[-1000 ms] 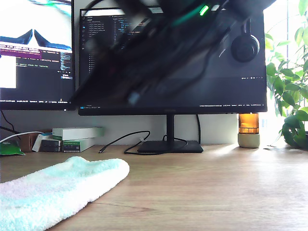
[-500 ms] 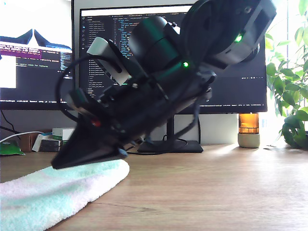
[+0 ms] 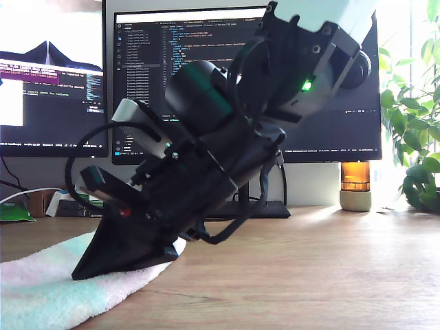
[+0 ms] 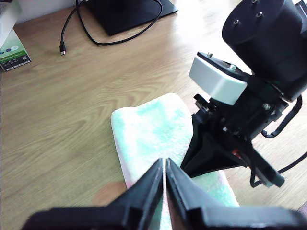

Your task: Fold the tea towel to a neat square and place it to the right

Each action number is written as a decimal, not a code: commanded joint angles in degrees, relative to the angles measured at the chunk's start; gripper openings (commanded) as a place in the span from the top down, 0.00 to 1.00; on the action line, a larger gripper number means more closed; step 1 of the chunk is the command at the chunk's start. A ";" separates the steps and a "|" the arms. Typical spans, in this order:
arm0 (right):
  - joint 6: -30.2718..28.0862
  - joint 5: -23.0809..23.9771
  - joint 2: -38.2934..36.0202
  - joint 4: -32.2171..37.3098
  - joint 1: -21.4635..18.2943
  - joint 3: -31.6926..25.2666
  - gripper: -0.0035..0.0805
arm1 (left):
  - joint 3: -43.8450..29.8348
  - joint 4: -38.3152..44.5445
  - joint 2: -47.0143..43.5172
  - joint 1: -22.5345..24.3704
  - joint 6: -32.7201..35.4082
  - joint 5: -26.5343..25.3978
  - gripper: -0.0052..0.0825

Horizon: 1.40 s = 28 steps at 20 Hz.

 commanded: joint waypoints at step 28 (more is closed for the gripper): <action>-37.90 15.85 1.01 -33.83 -15.69 1.20 0.97 | -1.01 1.16 -0.11 0.11 -0.17 0.77 0.96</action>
